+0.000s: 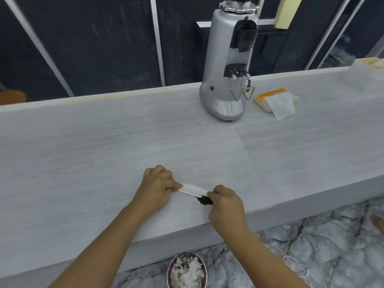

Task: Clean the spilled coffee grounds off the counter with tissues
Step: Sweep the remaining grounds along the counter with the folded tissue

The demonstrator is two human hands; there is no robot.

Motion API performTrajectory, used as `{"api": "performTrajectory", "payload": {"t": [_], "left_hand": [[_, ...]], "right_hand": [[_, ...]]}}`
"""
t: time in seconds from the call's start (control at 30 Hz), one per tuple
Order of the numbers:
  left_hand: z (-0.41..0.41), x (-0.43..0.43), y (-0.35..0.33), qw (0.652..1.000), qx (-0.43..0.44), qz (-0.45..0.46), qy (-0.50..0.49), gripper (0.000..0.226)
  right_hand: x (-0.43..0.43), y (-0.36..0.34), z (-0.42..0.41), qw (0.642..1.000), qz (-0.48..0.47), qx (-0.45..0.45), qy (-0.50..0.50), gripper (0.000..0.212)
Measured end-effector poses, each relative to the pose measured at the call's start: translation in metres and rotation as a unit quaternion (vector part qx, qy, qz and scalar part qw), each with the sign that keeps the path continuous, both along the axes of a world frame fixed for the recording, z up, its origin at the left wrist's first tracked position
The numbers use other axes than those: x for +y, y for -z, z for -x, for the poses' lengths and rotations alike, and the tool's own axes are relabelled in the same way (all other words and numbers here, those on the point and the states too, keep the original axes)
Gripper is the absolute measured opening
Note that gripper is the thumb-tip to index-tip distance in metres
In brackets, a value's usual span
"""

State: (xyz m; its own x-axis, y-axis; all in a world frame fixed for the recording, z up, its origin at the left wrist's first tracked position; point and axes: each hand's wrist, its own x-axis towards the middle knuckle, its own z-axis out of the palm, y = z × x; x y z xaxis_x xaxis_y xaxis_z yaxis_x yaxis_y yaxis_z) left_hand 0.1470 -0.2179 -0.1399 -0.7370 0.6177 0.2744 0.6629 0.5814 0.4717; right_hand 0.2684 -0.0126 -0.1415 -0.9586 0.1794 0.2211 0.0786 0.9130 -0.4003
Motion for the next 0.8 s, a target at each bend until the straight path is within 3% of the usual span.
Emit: {"api": "performTrajectory", "payload": {"t": [0.13,0.3,0.43,0.8], "left_hand": [[-0.018,-0.013,0.000,0.999,-0.012,-0.008,-0.035,0.023],[-0.021,-0.008,-0.007,0.997,-0.025,-0.011,-0.073,0.021],[-0.012,0.004,-0.016,0.992,-0.010,-0.040,-0.117,0.020],[0.011,0.008,0.000,0.969,-0.021,-0.020,-0.246,0.018]], "right_hand": [[-0.004,-0.003,-0.001,0.999,0.020,0.005,-0.035,0.036],[0.017,-0.015,0.019,0.994,0.025,0.019,-0.107,0.018],[0.038,-0.023,0.056,0.991,0.016,0.019,-0.134,0.040],[0.037,-0.004,0.148,0.968,0.011,0.029,-0.249,0.037]]}}
